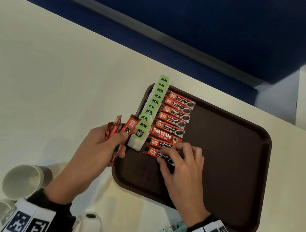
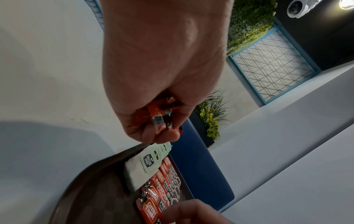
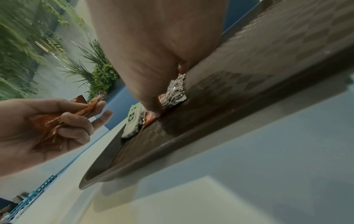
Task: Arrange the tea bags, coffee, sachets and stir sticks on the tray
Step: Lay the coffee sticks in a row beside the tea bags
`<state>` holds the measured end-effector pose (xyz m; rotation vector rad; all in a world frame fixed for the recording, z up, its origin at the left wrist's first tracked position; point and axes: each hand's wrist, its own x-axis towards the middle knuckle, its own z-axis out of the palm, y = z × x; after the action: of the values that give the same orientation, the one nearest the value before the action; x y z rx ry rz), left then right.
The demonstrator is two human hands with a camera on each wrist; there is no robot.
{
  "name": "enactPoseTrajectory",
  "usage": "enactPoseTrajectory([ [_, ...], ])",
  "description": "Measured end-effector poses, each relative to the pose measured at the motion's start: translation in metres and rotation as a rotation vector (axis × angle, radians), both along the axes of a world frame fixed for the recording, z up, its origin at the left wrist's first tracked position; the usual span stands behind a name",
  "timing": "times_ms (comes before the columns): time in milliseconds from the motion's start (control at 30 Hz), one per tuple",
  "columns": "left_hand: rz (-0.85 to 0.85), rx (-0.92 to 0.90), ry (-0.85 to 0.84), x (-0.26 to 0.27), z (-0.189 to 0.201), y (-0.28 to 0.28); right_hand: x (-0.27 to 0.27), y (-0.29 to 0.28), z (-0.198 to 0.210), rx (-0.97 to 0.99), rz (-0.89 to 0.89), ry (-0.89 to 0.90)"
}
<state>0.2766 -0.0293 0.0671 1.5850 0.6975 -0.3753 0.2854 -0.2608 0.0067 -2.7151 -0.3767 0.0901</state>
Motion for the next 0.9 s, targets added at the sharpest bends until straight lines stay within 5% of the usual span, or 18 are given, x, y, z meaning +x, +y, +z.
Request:
enactPoseTrajectory([
  [733,0.009,-0.014,-0.007,-0.007,-0.004,-0.001,0.006,0.006,-0.001,0.020,0.013,0.005],
  [900,-0.060,-0.074,-0.029,-0.009,-0.002,-0.008,0.010,0.001,0.006,0.283,-0.140,0.067],
])
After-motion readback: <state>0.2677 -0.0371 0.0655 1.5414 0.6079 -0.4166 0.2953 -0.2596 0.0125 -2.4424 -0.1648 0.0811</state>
